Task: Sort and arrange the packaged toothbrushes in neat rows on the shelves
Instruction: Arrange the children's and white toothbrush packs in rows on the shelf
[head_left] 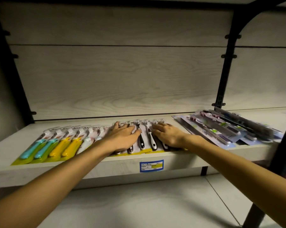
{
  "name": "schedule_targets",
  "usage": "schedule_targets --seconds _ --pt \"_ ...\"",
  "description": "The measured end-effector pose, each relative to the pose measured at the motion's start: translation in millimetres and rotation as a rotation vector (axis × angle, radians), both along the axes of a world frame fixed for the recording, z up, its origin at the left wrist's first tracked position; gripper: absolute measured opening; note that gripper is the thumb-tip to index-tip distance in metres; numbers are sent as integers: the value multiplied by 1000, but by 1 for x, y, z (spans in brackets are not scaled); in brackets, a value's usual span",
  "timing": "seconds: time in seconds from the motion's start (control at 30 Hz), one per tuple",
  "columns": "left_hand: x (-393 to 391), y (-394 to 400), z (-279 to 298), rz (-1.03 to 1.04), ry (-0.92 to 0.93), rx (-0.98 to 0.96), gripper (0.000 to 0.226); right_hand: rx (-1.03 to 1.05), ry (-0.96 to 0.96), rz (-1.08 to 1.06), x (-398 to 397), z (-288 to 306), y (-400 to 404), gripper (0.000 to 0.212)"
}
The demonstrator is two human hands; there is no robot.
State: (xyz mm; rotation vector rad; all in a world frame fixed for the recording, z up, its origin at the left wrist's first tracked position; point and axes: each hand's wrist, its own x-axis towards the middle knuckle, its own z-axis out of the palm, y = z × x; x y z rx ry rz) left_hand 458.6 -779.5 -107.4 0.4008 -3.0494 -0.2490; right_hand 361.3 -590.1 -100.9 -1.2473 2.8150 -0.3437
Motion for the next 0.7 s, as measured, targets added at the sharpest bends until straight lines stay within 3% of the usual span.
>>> schedule_targets --seconds 0.1,0.23,0.7 --pt "5 11 0 56 24 36 82 115 119 78 9 -1 5 50" --pt "11 18 -3 78 34 49 81 284 290 159 21 -2 12 64" --pt "31 62 1 107 24 -17 72 177 164 51 32 1 28 48"
